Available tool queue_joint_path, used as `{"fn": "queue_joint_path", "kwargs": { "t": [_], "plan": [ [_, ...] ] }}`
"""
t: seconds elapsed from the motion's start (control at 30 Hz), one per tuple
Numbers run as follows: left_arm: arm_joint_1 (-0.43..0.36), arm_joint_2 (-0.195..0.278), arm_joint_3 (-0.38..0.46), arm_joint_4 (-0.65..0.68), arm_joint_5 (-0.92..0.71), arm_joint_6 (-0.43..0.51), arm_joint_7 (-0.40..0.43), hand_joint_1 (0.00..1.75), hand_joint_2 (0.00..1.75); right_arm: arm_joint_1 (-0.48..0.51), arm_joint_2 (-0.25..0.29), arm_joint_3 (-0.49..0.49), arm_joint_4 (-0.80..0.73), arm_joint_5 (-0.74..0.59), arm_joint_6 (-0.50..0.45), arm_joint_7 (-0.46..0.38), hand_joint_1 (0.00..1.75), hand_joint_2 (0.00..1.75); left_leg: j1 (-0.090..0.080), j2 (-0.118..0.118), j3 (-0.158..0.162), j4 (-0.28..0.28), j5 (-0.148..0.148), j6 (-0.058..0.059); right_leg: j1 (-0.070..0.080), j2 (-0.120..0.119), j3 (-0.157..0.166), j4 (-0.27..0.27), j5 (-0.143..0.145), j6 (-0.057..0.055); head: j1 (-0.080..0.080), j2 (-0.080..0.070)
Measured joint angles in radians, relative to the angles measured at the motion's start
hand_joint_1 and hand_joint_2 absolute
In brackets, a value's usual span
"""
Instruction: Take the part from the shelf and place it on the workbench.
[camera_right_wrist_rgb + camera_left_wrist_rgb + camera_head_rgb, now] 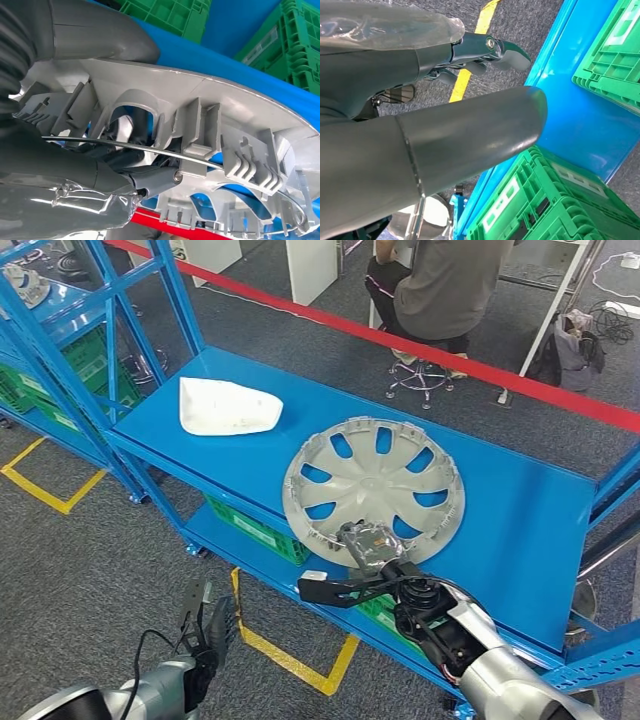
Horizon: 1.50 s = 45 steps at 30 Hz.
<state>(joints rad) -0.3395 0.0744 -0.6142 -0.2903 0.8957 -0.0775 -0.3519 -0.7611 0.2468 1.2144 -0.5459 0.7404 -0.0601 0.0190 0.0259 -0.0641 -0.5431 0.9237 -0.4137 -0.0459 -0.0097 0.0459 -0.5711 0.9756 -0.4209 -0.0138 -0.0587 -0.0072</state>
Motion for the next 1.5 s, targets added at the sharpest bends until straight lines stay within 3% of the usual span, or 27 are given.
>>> {"fn": "queue_joint_path", "kwargs": {
  "t": [0.2, 0.53, 0.8, 1.5],
  "plan": [
    [0.007, 0.004, -0.002, -0.001, -0.016, -0.03, -0.008, 0.0, 0.0, 0.008, -0.001, -0.012, 0.001, 0.021, -0.014, 0.02, 1.75, 1.75, 0.0, 0.0, 0.0, 0.0, 0.0, 0.0, 0.0, 0.0, 0.001, 0.0, 0.0, 0.0, 0.0, 0.0],
    [0.096, 0.052, -0.007, -0.029, -0.03, -0.055, -0.053, 0.0, 0.0, 0.017, -0.012, -0.044, -0.003, 0.077, -0.07, 0.031, 1.75, 1.75, 0.0, 0.0, 0.0, 0.0, -0.001, 0.0, 0.0, -0.002, 0.001, 0.0, -0.001, 0.001, 0.0, 0.0],
    [0.035, 0.03, -0.007, -0.027, 0.01, 0.007, -0.018, 0.0, 0.0, -0.02, -0.02, -0.092, -0.069, 0.124, -0.133, 0.088, 1.75, 1.75, 0.0, -0.001, -0.006, 0.001, 0.003, 0.0, 0.0, -0.003, -0.004, 0.0, 0.004, 0.002, 0.0, 0.0],
    [0.032, 0.025, -0.007, -0.025, 0.021, 0.016, -0.025, 0.0, 0.0, -0.077, -0.062, -0.253, -0.312, 0.19, -0.158, 0.136, 1.75, 1.75, 0.0, 0.001, -0.013, 0.002, 0.003, 0.0, -0.001, 0.001, -0.012, 0.0, 0.004, 0.001, 0.0, 0.0]
  ]
}}
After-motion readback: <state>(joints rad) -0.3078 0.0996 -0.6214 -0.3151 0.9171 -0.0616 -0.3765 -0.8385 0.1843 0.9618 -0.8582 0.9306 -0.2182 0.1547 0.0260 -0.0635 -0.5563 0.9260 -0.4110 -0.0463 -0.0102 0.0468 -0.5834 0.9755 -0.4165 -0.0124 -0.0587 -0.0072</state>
